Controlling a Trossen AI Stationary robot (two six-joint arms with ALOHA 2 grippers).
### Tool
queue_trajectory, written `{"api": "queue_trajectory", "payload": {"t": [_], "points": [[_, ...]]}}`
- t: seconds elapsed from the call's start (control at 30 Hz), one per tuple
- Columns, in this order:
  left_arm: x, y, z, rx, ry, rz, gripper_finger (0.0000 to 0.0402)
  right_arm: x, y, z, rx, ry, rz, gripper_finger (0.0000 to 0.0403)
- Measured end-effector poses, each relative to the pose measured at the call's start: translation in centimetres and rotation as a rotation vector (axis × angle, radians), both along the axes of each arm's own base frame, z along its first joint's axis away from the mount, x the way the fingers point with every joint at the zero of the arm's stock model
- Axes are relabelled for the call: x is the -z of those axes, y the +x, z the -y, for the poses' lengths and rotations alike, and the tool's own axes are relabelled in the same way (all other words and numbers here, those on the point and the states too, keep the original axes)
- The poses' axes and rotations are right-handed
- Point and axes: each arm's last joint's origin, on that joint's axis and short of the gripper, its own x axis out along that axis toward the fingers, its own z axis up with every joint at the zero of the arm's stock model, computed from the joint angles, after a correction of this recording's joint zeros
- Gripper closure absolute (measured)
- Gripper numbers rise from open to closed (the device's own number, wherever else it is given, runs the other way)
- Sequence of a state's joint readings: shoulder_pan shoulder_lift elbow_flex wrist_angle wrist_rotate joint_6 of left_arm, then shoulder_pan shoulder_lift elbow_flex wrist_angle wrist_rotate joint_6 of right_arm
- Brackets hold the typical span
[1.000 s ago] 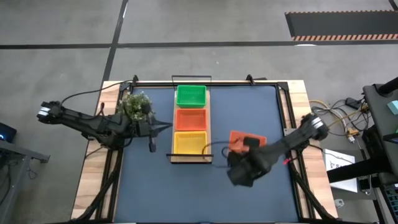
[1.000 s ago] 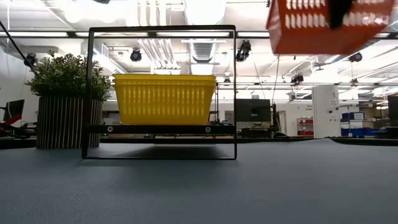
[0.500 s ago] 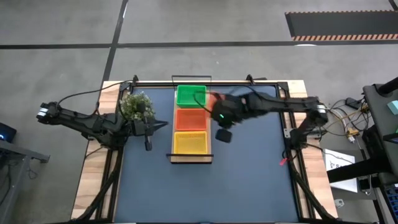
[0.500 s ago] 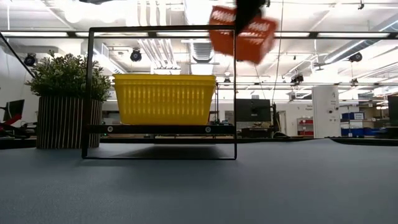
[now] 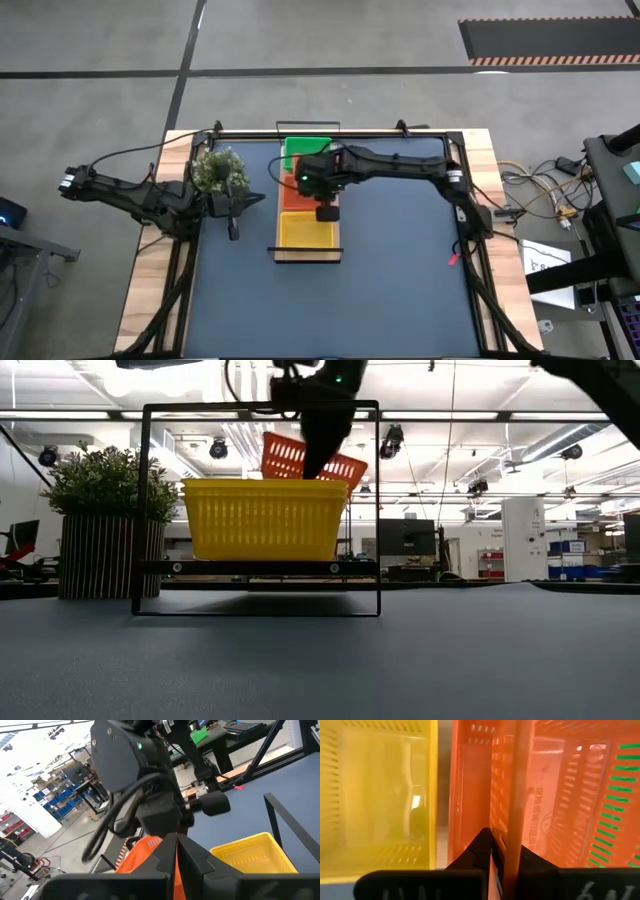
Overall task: Stack baskets on shelf by color
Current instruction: Stack the orange bin on the orange bin on the shelf
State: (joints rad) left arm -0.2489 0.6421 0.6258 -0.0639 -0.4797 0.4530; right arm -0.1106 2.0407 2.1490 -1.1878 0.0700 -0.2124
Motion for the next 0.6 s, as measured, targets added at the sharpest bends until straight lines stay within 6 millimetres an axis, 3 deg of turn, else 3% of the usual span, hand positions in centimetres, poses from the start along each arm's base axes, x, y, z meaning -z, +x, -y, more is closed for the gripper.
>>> {"api": "queue_trajectory", "payload": {"t": [0.2, 0.6], "points": [[0.4, 0.1, 0.0, 0.0, 0.003, -0.014, 0.0402, 1.5, 1.2, 0.1, 0.001, 0.006, -0.052, 0.0394], [0.5, 0.0, 0.0, 0.0, 0.003, -0.011, 0.0402, 1.6, 1.3, 0.1, 0.012, 0.01, -0.04, 0.0394]]}}
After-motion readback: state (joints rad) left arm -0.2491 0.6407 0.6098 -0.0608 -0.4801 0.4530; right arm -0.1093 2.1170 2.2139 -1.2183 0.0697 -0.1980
